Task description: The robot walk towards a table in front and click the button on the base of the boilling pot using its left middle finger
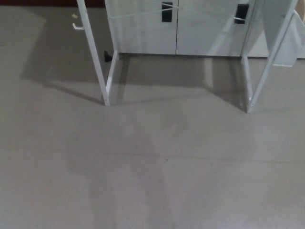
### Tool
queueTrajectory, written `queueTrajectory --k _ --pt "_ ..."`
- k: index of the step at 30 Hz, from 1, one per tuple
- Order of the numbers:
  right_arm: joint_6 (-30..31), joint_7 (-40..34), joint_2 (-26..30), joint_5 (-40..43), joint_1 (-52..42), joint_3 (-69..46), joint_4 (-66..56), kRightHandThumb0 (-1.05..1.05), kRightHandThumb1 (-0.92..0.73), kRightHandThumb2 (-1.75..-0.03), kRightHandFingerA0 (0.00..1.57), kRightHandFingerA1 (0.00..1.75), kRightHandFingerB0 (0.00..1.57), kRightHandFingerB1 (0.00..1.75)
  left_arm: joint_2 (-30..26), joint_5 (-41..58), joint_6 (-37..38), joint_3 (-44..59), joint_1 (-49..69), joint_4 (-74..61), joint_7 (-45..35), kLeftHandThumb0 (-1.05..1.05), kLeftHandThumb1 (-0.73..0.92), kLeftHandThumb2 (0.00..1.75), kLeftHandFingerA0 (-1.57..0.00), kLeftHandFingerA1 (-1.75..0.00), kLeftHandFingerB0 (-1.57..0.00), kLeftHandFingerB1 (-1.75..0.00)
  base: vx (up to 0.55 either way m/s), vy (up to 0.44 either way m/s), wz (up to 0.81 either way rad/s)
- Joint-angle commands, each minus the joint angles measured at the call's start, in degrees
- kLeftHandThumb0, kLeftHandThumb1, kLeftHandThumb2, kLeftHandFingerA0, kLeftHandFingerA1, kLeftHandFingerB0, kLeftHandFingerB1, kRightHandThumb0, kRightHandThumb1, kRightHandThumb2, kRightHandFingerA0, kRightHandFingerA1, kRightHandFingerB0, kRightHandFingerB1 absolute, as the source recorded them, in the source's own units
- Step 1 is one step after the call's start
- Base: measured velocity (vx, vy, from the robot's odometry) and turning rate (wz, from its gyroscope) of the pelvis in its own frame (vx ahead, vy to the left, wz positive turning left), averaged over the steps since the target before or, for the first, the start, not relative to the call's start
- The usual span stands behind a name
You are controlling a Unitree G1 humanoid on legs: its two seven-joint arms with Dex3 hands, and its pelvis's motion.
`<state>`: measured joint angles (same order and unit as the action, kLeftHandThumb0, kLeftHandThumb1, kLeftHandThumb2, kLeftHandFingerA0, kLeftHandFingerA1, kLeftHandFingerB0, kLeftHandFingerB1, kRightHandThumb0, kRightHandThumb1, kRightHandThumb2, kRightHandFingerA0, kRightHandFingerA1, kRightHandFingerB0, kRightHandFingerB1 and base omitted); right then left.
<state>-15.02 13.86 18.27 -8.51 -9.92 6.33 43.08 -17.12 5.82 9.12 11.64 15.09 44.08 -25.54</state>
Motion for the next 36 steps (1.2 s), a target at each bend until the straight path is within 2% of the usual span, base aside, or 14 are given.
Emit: queueTrajectory --k 1,13,20,27,36 --pt "-0.4 -0.4 0.4 -1.2 -0.1 0.8 0.9 -0.20 -0.59 -0.57 0.64 0.48 0.53 0.44 -0.4 1.6 -0.5 0.9 0.3 -0.1 -0.5 -0.09 0.47 0.54 -0.62 -0.46 -0.58 -0.41 0.25 0.116 -0.14" --pt "-1.0 -0.4 0.3 -1.3 -0.7 1.5 2.2 -0.20 -0.59 -0.57 0.64 0.49 0.54 0.44 -1.1 0.4 -0.2 0.3 1.3 -0.1 -0.7 -0.16 0.48 0.57 -0.58 -0.47 -0.56 -0.42 0.36 0.141 0.00" --pt "-1.7 -0.3 0.1 -1.2 -0.8 1.6 3.2 -0.21 -0.58 -0.57 0.66 0.49 0.56 0.45 -1.4 0.2 0.4 0.1 1.6 0.7 -0.6 -0.12 0.49 0.55 -0.59 -0.45 -0.56 -0.40 0.32 -0.094 0.08" --pt "-2.0 -0.9 0.4 -2.2 0.3 2.3 3.6 -0.23 -0.59 -0.57 0.66 0.49 0.56 0.44 -1.4 0.5 0.2 0.0 1.2 0.0 -0.6 -0.17 0.46 0.57 -0.58 -0.46 -0.56 -0.42 0.31 -0.205 0.23" --pt "-1.3 -0.9 0.1 -2.3 -0.3 2.6 2.8 -0.21 -0.59 -0.57 0.65 0.49 0.56 0.44 -1.8 0.0 0.5 -0.1 1.1 1.2 -0.7 -0.10 0.51 0.55 -0.58 -0.45 -0.57 -0.40 0.29 0.123 -0.10"
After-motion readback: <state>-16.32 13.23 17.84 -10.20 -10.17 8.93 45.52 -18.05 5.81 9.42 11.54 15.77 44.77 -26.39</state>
